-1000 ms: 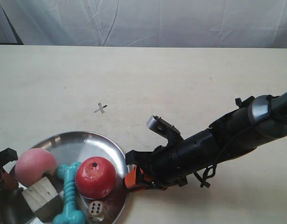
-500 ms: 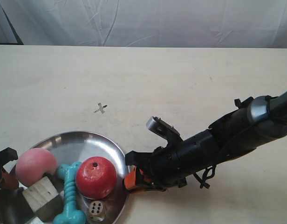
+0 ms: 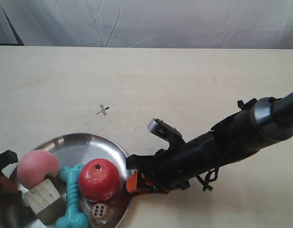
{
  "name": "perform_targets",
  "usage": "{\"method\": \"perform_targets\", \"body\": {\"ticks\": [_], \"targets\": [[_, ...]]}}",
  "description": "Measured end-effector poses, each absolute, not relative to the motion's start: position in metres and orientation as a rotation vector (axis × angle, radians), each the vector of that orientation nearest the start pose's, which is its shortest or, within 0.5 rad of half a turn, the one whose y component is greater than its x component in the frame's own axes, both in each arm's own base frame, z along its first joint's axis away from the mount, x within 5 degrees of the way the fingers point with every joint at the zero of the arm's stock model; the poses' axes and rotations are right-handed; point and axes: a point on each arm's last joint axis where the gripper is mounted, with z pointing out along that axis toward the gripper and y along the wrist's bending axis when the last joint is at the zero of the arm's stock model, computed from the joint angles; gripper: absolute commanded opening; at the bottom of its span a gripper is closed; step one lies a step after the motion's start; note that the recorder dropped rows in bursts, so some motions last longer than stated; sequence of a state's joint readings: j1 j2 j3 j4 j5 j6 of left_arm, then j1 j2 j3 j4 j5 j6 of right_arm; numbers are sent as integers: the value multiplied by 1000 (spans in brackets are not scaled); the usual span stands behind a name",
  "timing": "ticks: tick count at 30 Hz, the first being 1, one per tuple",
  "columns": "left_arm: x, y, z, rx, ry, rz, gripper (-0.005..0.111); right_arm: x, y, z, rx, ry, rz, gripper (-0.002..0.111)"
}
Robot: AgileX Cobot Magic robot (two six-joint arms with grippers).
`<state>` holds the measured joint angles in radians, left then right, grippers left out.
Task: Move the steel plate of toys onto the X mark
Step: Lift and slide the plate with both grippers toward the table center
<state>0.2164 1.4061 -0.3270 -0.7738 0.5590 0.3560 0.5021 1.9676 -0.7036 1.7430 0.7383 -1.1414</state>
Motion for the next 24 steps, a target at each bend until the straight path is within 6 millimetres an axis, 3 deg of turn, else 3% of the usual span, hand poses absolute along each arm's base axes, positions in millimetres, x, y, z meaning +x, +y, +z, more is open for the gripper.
{"method": "perform_targets", "body": {"ticks": [5, 18, 24], "targets": [[165, 3, 126, -728, 2853, -550, 1, 231, 208, 87, -143, 2804, 1230, -1], [162, 2, 125, -682, 2887, -555, 0, 235, 211, 87, 17, 2828, 1216, -1], [174, 3, 135, -632, 2874, -584, 0, 241, 206, 90, 99, 2838, 1271, -1]]}}
